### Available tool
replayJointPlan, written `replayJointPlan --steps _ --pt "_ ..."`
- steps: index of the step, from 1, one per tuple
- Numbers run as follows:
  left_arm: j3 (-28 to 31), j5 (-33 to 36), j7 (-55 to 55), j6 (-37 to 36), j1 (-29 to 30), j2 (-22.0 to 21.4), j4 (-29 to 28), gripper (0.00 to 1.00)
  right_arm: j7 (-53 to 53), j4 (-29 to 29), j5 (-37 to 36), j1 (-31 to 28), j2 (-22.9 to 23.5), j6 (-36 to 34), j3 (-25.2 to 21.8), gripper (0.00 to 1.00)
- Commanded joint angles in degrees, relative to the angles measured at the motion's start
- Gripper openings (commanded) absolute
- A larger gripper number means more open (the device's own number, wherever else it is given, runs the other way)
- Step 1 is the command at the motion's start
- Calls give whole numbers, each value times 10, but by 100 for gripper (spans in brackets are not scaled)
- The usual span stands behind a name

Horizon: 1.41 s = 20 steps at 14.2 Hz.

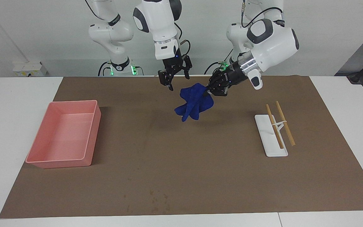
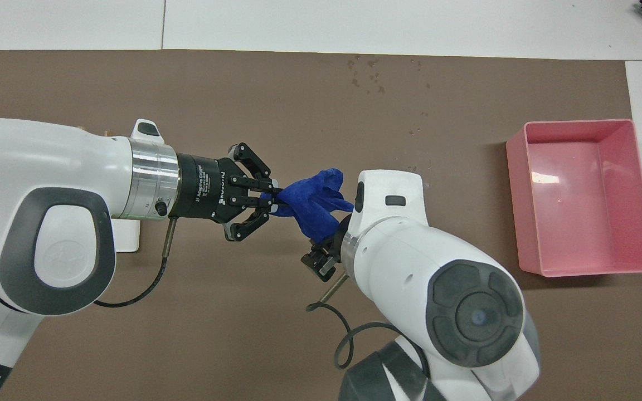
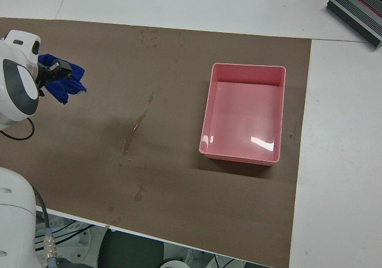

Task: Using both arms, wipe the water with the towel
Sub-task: 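Grasp the towel with the right gripper beside the left gripper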

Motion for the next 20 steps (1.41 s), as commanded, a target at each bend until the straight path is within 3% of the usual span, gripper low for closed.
replayJointPlan --steps 1,8,12,16,20 --pt "7 -11 -15 8 -15 -13 -8 0 -67 -8 -13 -5 9 35 -3 100" --pt "6 -11 -21 37 -36 -14 -10 0 -75 10 -35 -10 59 94 -5 100" --pt "6 -5 -9 31 -57 -13 -10 0 -75 18 -35 -12 64 95 -6 100" --pt "7 11 109 -17 -61 -17 -10 0 -78 18 -61 -14 68 94 -6 100" --pt "5 14 140 -14 -64 -17 -10 0 -66 16 -94 3 69 91 -5 100"
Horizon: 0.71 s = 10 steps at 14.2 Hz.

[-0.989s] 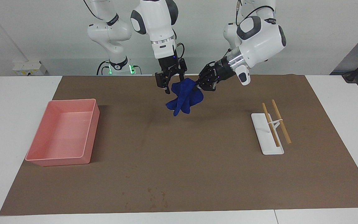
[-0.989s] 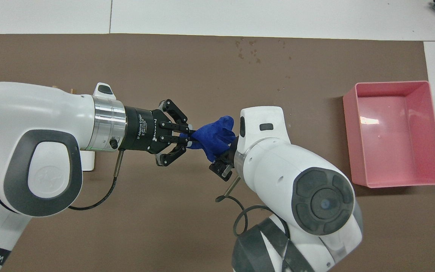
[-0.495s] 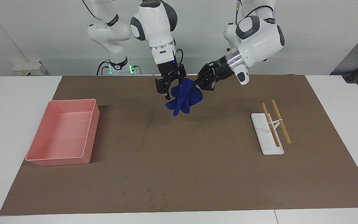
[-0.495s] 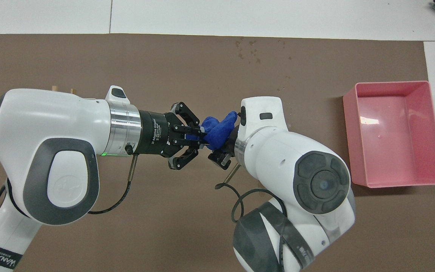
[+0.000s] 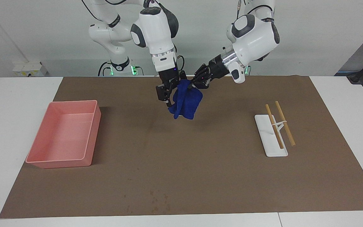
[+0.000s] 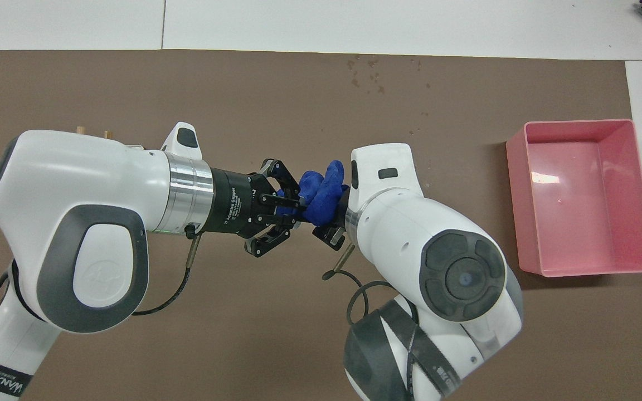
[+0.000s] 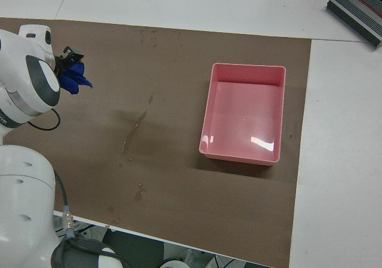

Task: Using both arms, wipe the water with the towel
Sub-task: 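Grasp the towel with the right gripper beside the left gripper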

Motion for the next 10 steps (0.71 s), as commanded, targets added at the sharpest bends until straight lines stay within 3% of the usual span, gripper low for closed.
replayJointPlan --steps 1,3,6,10 --pt "3 0 11 -20 -27 -16 -9 0 19 13 -12 7 15 4 5 100" --pt "3 1 13 -5 -42 -17 -15 0 95 13 -9 11 14 4 6 100" --pt "3 1 14 15 -54 -18 -16 0 98 7 -16 15 7 -8 6 100" --pt "3 2 15 17 -55 -18 -15 0 -73 5 -18 4 3 -42 5 100"
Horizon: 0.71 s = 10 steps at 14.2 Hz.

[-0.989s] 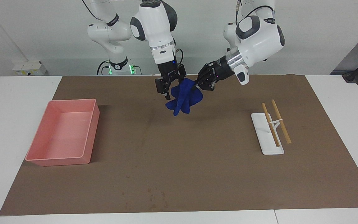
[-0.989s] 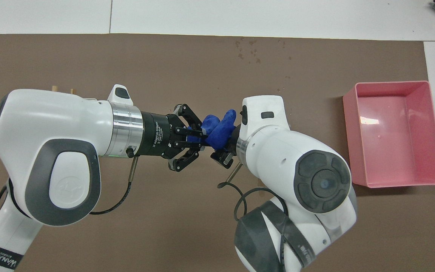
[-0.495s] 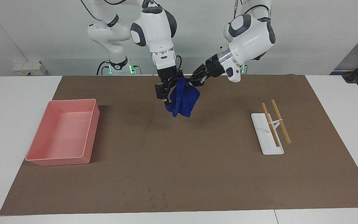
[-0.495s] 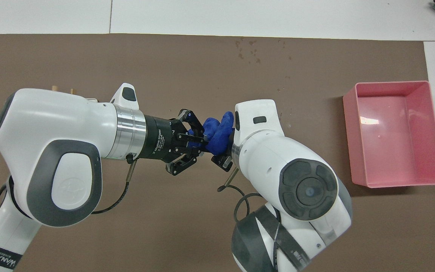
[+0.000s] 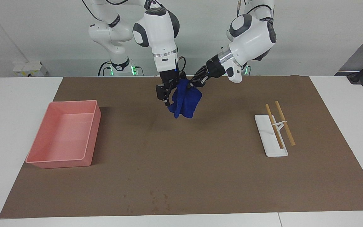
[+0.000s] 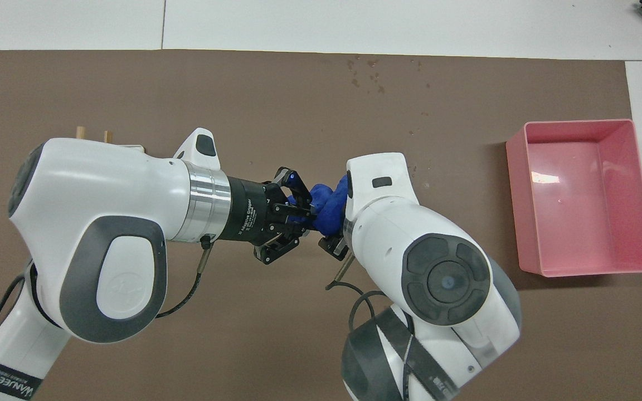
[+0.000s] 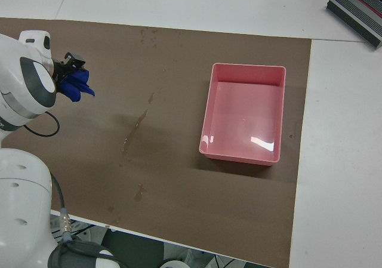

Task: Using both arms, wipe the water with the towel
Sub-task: 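Grasp the towel with the right gripper beside the left gripper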

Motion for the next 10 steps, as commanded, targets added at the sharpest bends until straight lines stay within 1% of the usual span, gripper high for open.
replayJointPlan --steps 1,4,5,6,7,10 --pt "-1 -16 -1 7 -27 -16 -11 0 -64 6 -5 -6 12 8 6 100" --pt "-1 -16 -4 24 -34 -16 -11 0 -107 -3 -6 3 2 2 6 100" --pt "-1 -16 -4 28 -35 -16 -11 6 -126 -4 -13 12 -1 2 6 100" --pt "0 -16 -4 29 -35 -15 -10 10 -129 -5 -24 21 -5 2 6 100" --pt "-1 -16 -5 29 -35 -16 -10 11 -123 -5 -25 27 -6 3 6 100" --pt "-1 -16 -6 28 -35 -16 -11 11 -103 -5 -25 29 -5 5 6 100"
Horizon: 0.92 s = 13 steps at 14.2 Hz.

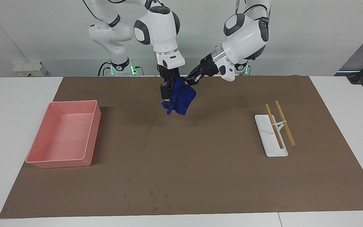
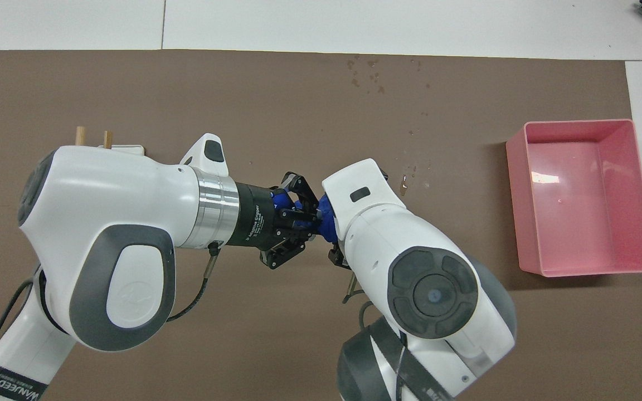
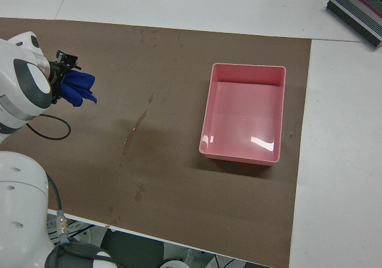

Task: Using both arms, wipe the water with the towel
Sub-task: 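Open the left gripper while the right gripper pulls the towel away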

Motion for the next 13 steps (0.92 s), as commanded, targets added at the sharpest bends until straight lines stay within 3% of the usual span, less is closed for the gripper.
replayJointPlan --steps 1,5,6,8,9,10,11,13 --pt "-1 -16 -6 17 -24 -11 -6 11 24 -3 -5 19 -1 12 7 100" --pt "-1 -16 -7 16 -24 -11 -5 13 52 -3 6 9 6 18 7 94" --pt "0 -16 -7 16 -24 -11 -5 17 78 -2 6 9 7 18 7 81" --pt "0 -16 -7 16 -24 -11 -5 20 104 -1 6 12 7 19 7 16" --pt "0 -16 -7 16 -24 -11 -5 20 105 1 6 12 8 21 7 0" --pt "0 -16 -7 17 -24 -11 -5 22 105 1 6 11 9 21 7 0" --pt "0 -15 -7 19 -24 -11 -4 31 105 2 7 10 10 21 7 0" --pt "0 -15 -7 19 -24 -11 -5 31 116 5 10 10 12 21 7 0"
